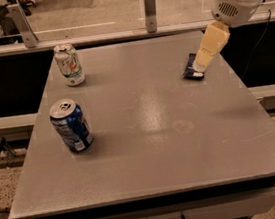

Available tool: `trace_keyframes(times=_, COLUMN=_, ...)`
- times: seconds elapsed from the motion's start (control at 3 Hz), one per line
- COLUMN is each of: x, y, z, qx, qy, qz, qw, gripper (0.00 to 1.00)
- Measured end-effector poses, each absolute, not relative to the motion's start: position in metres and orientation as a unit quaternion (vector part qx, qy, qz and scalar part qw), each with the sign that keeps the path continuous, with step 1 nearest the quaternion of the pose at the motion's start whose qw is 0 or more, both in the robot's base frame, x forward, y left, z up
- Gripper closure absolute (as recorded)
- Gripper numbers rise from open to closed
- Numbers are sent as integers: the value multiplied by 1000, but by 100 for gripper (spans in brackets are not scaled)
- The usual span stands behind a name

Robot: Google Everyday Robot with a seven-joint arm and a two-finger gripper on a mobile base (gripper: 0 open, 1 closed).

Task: Pick rxbar blueberry

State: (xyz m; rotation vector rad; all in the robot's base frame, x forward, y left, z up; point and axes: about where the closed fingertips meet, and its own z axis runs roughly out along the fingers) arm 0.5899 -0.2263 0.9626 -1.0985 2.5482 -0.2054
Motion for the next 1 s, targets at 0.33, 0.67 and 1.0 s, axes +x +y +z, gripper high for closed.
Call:
trace_keyframes(times=0.33, x=620, y=-231, z=948, qx=-302, qy=935, qz=-55, qw=179, gripper=0)
trace_keyframes(times=0.67, x=643, y=-237, z=931, qx=-224, qy=960, qz=-51, qw=163, gripper=0)
trace_keyframes(times=1.0, x=662, y=-241, z=912, qx=-159, qy=976, qz=-51, qw=140, gripper=0)
